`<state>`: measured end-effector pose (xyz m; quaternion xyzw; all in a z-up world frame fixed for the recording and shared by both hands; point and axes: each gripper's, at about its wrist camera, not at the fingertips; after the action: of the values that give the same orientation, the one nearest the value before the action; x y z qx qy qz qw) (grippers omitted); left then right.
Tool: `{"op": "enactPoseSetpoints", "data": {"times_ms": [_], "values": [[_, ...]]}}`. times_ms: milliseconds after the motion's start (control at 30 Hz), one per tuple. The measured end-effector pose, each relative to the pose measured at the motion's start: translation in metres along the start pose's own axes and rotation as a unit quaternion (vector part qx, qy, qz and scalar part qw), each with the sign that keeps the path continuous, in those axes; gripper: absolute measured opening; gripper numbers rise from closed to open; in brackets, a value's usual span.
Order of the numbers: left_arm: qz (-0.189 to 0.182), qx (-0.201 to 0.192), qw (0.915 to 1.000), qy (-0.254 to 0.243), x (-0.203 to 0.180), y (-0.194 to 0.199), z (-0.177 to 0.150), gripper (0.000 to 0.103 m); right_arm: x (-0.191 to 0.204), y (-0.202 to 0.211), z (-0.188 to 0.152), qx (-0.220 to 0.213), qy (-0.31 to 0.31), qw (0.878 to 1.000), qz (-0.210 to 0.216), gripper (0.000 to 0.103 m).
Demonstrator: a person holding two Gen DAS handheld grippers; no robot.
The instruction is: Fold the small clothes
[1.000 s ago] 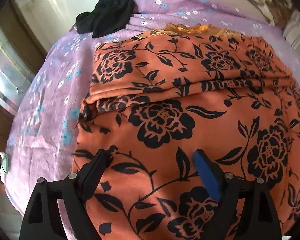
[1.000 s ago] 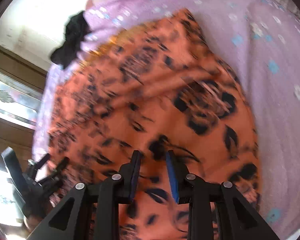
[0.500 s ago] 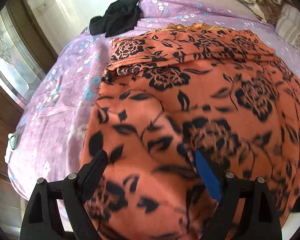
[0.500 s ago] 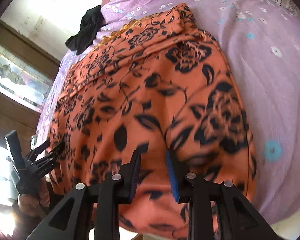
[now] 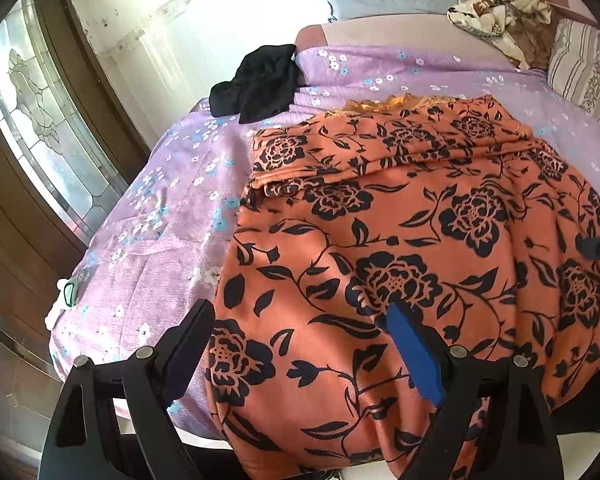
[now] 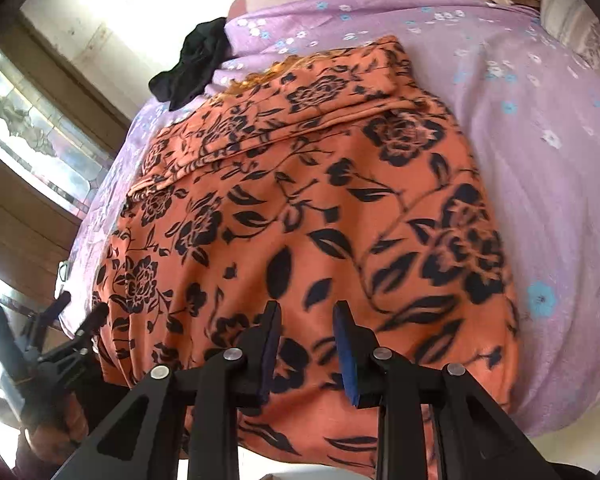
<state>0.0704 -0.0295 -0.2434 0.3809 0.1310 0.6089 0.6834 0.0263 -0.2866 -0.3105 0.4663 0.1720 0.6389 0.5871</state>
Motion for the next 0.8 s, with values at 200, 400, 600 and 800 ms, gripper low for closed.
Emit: {"op": "enactPoseSetpoints", "data": {"times_ms": [200, 400, 600, 800], "values": [[-0.003, -0.01, 0.9997, 0.024, 0.011, 0.005, -0.003, 0.088, 0.032, -0.015, -0.002, 0.018, 0.034, 0.999, 0.007, 0.03], [-0.003, -0.014, 0.9987, 0.049, 0.026, 0.003, 0.0, 0.088, 0.053, -0.021, 0.0, 0.017, 0.044, 0.999, 0.02, 0.03], [-0.001, -0.004, 0.9982, 0.059, 0.035, -0.006, -0.003, 0.088, 0.081, -0.04, 0.0, 0.039, 0.071, 0.997, 0.017, 0.031], [0.009, 0.029, 0.9969, 0.072, 0.043, -0.026, -0.015, 0.088, 0.092, -0.049, -0.001, 0.045, 0.093, 0.995, 0.017, 0.057]]}}
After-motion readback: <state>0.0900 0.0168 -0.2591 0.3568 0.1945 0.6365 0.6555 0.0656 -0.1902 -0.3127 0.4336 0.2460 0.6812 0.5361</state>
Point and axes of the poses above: each gripper's, at about its wrist camera, not at the fingertips, and y roughly against the way its jaws point, x to its left, z to its top, and after that the axes turned 1 degree about -x, right-handed
